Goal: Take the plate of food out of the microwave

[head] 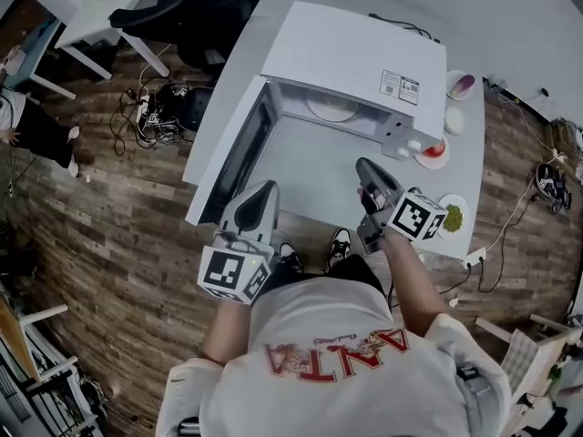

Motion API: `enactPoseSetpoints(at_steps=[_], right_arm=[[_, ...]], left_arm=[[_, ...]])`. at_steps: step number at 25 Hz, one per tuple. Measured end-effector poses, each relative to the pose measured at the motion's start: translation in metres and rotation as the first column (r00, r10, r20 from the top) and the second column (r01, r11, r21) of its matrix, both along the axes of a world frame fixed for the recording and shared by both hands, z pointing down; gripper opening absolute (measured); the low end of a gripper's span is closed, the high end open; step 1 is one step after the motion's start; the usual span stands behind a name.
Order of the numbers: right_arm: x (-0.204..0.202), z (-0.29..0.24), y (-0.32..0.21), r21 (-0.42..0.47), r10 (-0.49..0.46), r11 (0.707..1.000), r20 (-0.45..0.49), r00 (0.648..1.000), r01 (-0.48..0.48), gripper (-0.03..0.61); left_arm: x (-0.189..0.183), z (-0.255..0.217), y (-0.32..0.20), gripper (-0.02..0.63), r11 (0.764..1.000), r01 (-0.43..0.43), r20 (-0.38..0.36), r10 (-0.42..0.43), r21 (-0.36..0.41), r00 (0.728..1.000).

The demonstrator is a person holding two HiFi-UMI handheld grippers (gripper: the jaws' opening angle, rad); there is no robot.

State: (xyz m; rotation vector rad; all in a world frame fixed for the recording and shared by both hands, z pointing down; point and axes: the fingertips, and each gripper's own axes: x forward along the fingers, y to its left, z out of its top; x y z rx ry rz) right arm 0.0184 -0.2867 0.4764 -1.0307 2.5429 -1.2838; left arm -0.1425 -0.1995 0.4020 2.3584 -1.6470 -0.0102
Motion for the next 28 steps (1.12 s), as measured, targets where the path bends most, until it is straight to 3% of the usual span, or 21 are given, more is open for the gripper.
enactPoseSetpoints(at_steps=[3, 5, 8, 15, 20, 28], right_arm=[[-0.004, 0.027, -0.02, -0.112, 0.034, 0.993, 0.047, 0.998, -0.029, 0.007], [-0.01, 0.041, -0.031, -0.171, 0.06, 0.984, 0.075, 0.995, -0.046, 0.065], [-0.015, 0.063, -0.049, -0.247, 0.122, 0.965, 0.11, 0.986, -0.092, 0.079], [-0.018, 0.112, -0.09, -0.431, 0.351, 0.871, 0.211, 0.912, -0.235, 0.12], [-0.024, 0.14, -0.113, -0.511, 0.461, 0.804, 0.215, 0.861, -0.303, 0.118], [-0.032, 0.165, -0.137, -0.558, 0.516, 0.761, 0.209, 0.83, -0.333, 0.114]], left_arm=[[0.007, 0.0, -0.003, 0.009, 1.0, 0.004, 0.002, -0.004, -0.013, 1.0], [0.008, -0.002, -0.005, 0.009, 1.0, 0.007, 0.005, -0.007, -0.019, 1.0], [0.007, -0.003, -0.009, 0.009, 1.0, 0.013, 0.004, -0.013, -0.02, 1.0], [0.002, 0.009, -0.026, 0.008, 0.998, 0.022, -0.01, -0.023, -0.057, 1.0], [0.001, 0.015, -0.038, 0.009, 0.997, 0.012, -0.017, -0.014, -0.071, 1.0], [0.007, 0.019, -0.049, 0.009, 0.996, -0.026, -0.034, 0.023, -0.088, 0.999]])
